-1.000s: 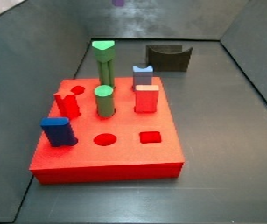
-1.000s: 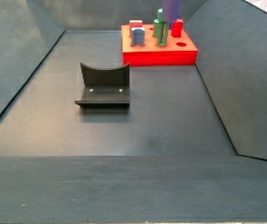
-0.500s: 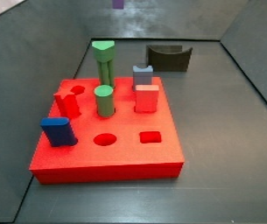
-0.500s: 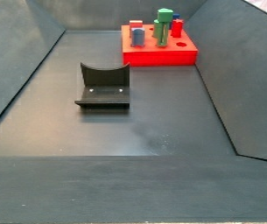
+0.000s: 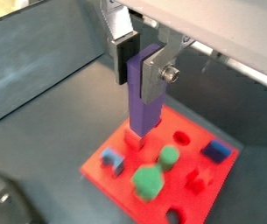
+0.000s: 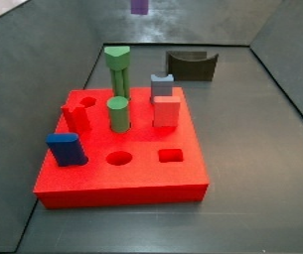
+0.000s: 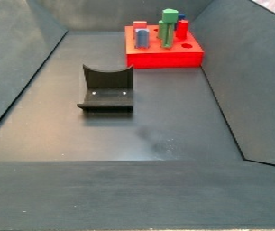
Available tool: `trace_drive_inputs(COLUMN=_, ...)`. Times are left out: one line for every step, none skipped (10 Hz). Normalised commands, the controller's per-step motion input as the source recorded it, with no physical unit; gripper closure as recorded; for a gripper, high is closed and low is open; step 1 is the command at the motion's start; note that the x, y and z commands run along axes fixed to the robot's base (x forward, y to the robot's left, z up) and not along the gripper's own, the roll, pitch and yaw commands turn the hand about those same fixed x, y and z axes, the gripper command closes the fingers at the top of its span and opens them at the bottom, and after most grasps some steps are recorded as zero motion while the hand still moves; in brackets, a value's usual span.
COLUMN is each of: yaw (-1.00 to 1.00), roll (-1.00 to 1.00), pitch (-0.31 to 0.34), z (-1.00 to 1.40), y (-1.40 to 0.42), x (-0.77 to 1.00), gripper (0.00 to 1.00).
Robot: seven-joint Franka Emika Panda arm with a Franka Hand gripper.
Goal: Pick up the rectangle object. Move up. Move to above the board. Insert the rectangle object.
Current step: Move to above the board, then insert the rectangle object.
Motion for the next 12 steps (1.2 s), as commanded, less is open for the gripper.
trace_drive_inputs(yaw=0.0, roll=0.0, pitch=0.127, z=0.11, y=-0.44, x=0.14, gripper=1.0)
trace_drive_inputs(yaw=0.01, roll=0.01, pitch=0.09, z=0.06, y=-0.2, x=0.09, gripper=1.0)
trace_drive_inputs(yaw=0.0, roll=0.0, pitch=-0.006, z=0.0, y=0.0, x=0.0, gripper=1.0)
trace_drive_inputs(yaw=0.0, roll=-0.03, pitch=0.0, z=0.0, y=0.0, x=0.0, gripper=1.0)
trace_drive_inputs(yaw=0.0, roll=0.0, pitch=-0.019, z=0.0, y=0.0, x=-0.04, gripper=1.0)
trace_drive_inputs(yaw=-0.39, roll=-0.07, pitch=-0.05, z=0.0, y=0.0, x=0.0, gripper=1.0)
trace_drive_inputs(yaw=-0.51, roll=-0.07, pitch=-0.054, z=-0.06, y=-0.06, x=0.0, gripper=1.0)
trace_drive_inputs(yaw=0.0, roll=0.0, pitch=0.0, z=-0.03, y=0.0, x=0.0, gripper=1.0)
trace_drive_inputs(yaw=-0.61, roll=0.0, pitch=-0.001, z=-0.2, y=-0.09, x=0.0, gripper=1.0)
trace_drive_inputs(yaw=-1.0, roll=0.0, pitch=0.0, z=-0.36, y=0.0, x=0.0, gripper=1.0)
trace_drive_inputs(yaw=-1.0, roll=0.0, pitch=0.0, z=-0.37, y=0.0, x=0.0, gripper=1.0)
trace_drive_inputs(yaw=-1.0, roll=0.0, pitch=0.0, z=-0.36, y=0.0, x=0.0, gripper=1.0)
